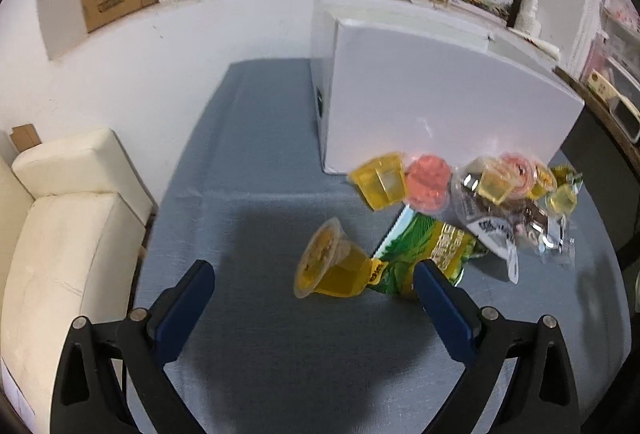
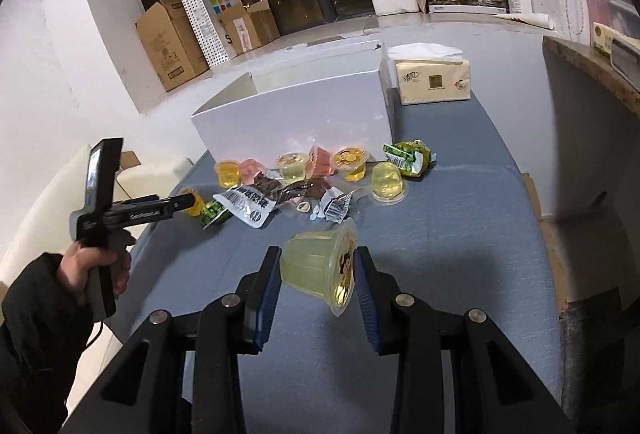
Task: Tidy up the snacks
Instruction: 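Grasp a yellow jelly cup with the right tool while the left tool grasps another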
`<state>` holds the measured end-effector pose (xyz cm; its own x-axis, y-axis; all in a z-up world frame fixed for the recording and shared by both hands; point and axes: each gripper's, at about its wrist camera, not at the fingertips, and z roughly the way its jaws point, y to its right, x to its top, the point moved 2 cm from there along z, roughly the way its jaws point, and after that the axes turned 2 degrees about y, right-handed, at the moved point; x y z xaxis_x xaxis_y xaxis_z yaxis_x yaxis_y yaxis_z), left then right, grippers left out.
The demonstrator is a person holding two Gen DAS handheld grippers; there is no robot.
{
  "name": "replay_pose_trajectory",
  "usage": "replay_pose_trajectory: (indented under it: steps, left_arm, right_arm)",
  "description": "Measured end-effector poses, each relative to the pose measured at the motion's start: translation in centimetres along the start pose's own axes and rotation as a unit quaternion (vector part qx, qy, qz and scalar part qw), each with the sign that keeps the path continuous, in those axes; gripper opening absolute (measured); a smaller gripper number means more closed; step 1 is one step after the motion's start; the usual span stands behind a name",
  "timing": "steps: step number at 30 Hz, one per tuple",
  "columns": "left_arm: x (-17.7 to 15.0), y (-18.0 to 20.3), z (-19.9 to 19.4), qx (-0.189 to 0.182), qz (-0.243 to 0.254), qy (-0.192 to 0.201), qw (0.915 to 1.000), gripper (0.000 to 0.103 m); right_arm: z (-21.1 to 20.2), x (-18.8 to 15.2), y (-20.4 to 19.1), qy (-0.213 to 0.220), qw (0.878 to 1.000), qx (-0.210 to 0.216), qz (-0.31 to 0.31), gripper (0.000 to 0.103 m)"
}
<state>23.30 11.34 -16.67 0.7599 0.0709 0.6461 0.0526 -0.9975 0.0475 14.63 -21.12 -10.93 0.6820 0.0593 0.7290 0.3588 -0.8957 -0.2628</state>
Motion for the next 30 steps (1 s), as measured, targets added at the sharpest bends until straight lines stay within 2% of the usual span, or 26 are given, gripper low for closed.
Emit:
replay_pose_trajectory:
  steps: [1, 3, 4, 5, 6, 9, 17, 23, 25, 28, 30]
  left_arm:
    - [-0.2, 0.1, 0.3, -0.003, 0.006, -0.001, 1.0000, 0.096]
    - [-0.3, 0.2, 0.9, -0.007, 0.005, -0.006, 0.9999, 0.077]
    - [-0.5, 0.0, 1.3, -0.011, -0.004, -0.015, 0.9998, 0.057]
    - [-0.7, 0.0, 1.5, -0.017, -0.011, -0.021, 0.9996, 0.045]
    - [-0.8, 0.0, 1.5, -0.014, -0.009, -0.017, 0.9997, 0.043]
    - [-1.1, 0.2, 1.3, -0.019, 0.006, -0.014, 0.9997, 0.041]
    - [-1.7, 0.1, -2.0, -0.050, -0.005, 0.015, 0.9986, 0.035]
    - [-1.8, 0.7, -2.3, -0.064, -0.002, 0.007, 0.9979, 0.033]
    - [-1.6, 0.9, -1.9, -0.059, 0.003, 0.005, 0.9982, 0.034]
    - [-1.0, 1.2, -0.9, -0.032, -0.001, -0.019, 0.9993, 0.043]
    - [-0.9, 0.8, 0.1, -0.030, -0.010, -0.028, 0.9991, 0.045]
  right_arm:
    - [0.1, 0.0, 0.0, -0.001, 1.000, 0.001, 0.000, 0.039]
    - [0.3, 0.0, -0.2, -0.003, 1.000, 0.002, -0.002, 0.039]
    - [0.4, 0.0, -0.3, -0.004, 1.000, 0.003, -0.003, 0.039]
    - [0.4, 0.0, -0.4, -0.005, 1.000, 0.004, -0.003, 0.039]
    - [0.4, 0.0, -0.5, -0.005, 1.000, 0.004, -0.005, 0.039]
    - [0.5, 0.0, -0.8, -0.005, 1.000, 0.007, -0.009, 0.039]
    - [1.0, 0.7, -2.2, -0.003, 1.000, 0.021, -0.020, 0.039]
    - [1.6, 1.0, -3.2, -0.004, 0.999, 0.031, -0.028, 0.039]
    - [1.7, 0.9, -3.4, -0.005, 0.999, 0.030, -0.030, 0.039]
    - [1.8, 0.8, -3.4, -0.007, 0.999, 0.032, -0.030, 0.039]
    - [1.8, 0.8, -3.3, -0.006, 0.999, 0.034, -0.027, 0.039]
